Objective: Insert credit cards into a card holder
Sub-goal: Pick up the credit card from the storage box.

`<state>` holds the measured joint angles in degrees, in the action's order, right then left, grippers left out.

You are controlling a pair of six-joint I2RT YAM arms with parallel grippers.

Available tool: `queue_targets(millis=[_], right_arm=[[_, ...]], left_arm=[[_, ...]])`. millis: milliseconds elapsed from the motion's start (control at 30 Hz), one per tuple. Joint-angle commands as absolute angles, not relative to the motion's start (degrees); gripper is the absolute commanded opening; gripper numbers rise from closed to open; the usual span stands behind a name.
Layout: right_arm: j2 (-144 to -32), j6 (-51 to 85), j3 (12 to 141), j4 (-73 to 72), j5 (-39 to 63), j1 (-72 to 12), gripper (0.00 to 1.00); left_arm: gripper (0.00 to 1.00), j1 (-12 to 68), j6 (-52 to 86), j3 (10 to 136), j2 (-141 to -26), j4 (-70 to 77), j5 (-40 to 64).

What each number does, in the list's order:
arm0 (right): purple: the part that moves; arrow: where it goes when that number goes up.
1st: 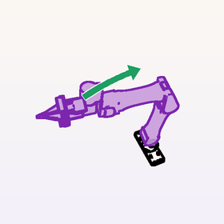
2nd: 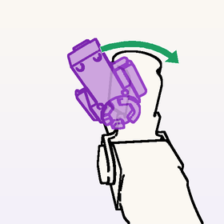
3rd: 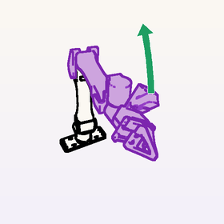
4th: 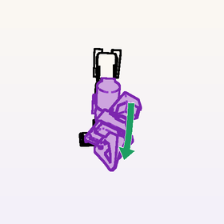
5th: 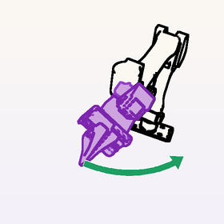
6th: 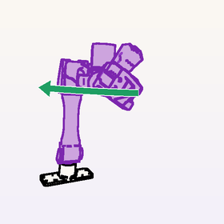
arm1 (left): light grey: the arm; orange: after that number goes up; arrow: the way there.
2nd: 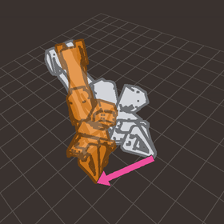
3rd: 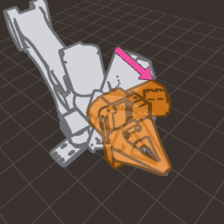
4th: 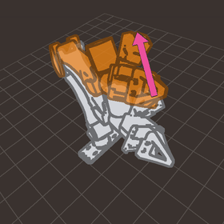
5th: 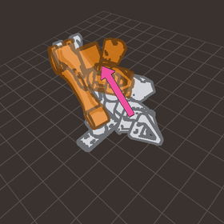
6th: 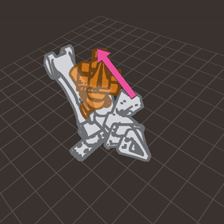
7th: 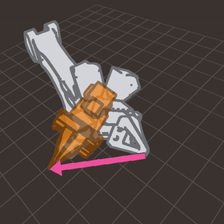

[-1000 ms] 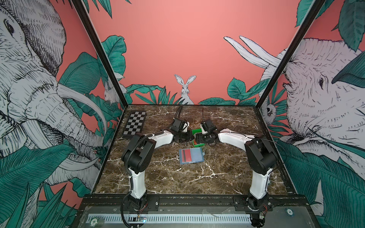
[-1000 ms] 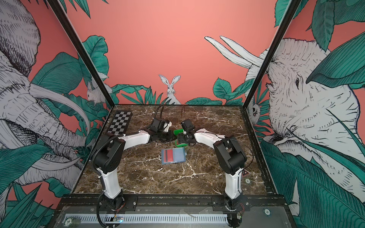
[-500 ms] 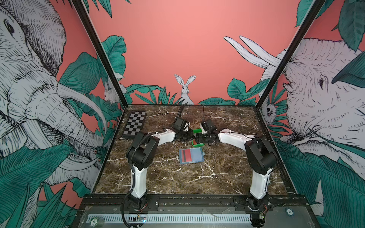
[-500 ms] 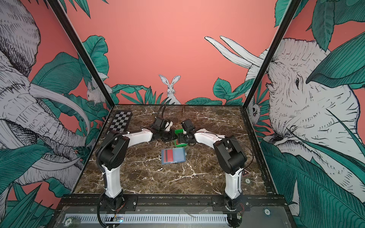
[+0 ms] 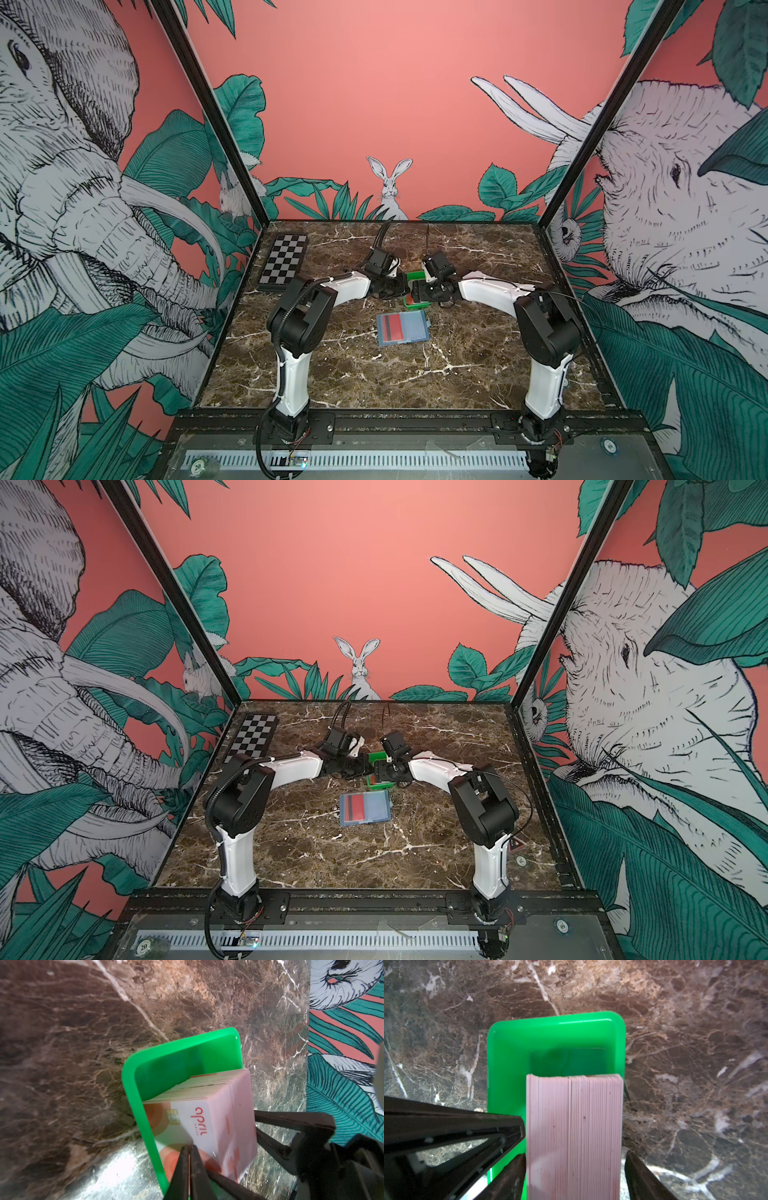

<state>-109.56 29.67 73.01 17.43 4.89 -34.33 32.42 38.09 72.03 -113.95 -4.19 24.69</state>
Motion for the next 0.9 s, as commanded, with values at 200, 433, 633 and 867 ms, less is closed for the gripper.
queue_targets(millis=[200,433,633,867], right_arm=[[-108.8,27.9,73.0,19.2,2.1,-33.6,0.74],[-107.5,27.1,73.0,20.3,1.6,-33.0,0.74],[-106.9,26.9,72.7,20.3,1.5,-32.9,0.74],[-106.0,26.6,72.4,20.7,1.0,-32.7,0.74]], left_arm=[[0.08,32.2,36.4,72.1,-113.9,-7.6,22.7],[0.07,32.2,36.3,71.3,-113.5,-7.4,22.5],[0.06,32.1,36.3,70.7,-112.9,-6.9,22.3],[0.06,32.2,36.2,70.6,-113.1,-6.9,22.5]])
